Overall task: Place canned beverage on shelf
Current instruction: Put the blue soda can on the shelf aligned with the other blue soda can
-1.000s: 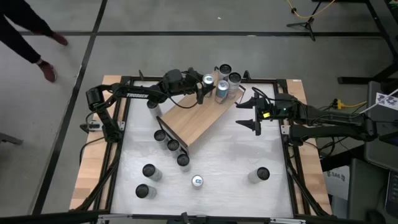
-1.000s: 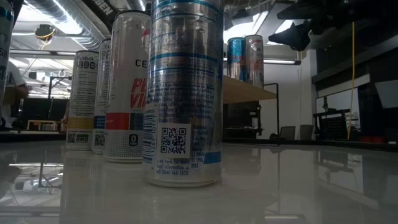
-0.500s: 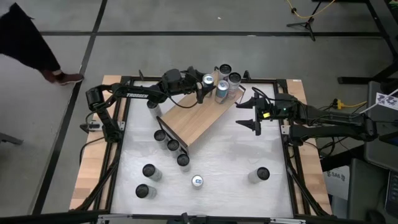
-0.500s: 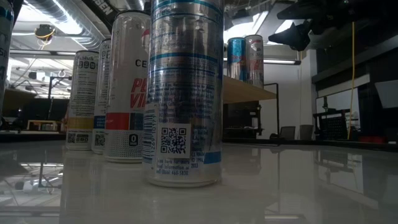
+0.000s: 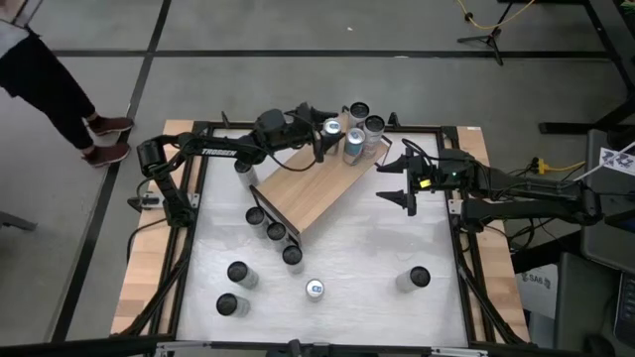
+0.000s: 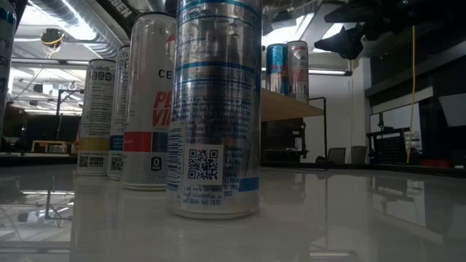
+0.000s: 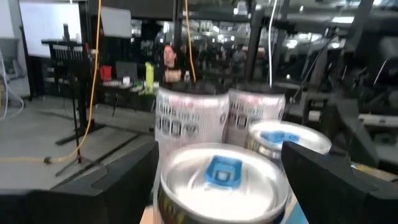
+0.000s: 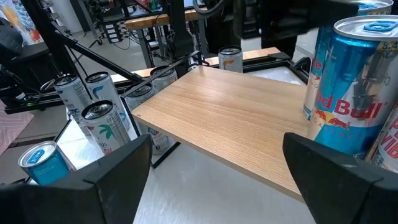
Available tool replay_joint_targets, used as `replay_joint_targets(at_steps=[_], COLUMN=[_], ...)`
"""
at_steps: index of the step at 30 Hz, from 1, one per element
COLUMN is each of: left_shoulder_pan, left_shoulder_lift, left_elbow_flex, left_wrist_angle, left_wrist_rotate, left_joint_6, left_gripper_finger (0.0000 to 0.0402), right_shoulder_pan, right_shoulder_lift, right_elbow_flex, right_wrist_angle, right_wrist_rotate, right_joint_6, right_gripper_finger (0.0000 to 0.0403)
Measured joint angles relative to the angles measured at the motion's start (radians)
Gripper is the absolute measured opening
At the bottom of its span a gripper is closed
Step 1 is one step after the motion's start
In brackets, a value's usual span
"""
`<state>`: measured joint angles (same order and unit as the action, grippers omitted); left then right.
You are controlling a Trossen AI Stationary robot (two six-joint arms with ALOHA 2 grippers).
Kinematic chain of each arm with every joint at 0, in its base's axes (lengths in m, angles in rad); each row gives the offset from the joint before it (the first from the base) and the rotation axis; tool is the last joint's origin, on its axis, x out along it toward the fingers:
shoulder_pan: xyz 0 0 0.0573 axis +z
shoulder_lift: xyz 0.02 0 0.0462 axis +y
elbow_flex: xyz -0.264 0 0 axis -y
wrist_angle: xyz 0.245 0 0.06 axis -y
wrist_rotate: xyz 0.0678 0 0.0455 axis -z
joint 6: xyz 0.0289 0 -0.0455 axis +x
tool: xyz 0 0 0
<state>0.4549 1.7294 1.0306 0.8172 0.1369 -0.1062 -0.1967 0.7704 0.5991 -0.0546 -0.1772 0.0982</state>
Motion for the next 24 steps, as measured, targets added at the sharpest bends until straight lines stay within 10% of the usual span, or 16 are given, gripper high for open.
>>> replay_joint_targets(at_steps=[24], left_shoulder_pan=[0.001], left_shoulder_lift=[-0.127], left_elbow_flex=[-0.001], left_wrist_angle=[0.018], left_wrist_rotate=[0.064], left_joint_6=[0.001], left_gripper_finger=[0.0334], right_shoulder_pan=[0.0], right_shoulder_lift=[0.0], right_elbow_flex=[0.0], right_wrist_angle=[0.0], right_wrist_rotate=[0.0], right_joint_6=[0.0], right_gripper_finger=[0.0356])
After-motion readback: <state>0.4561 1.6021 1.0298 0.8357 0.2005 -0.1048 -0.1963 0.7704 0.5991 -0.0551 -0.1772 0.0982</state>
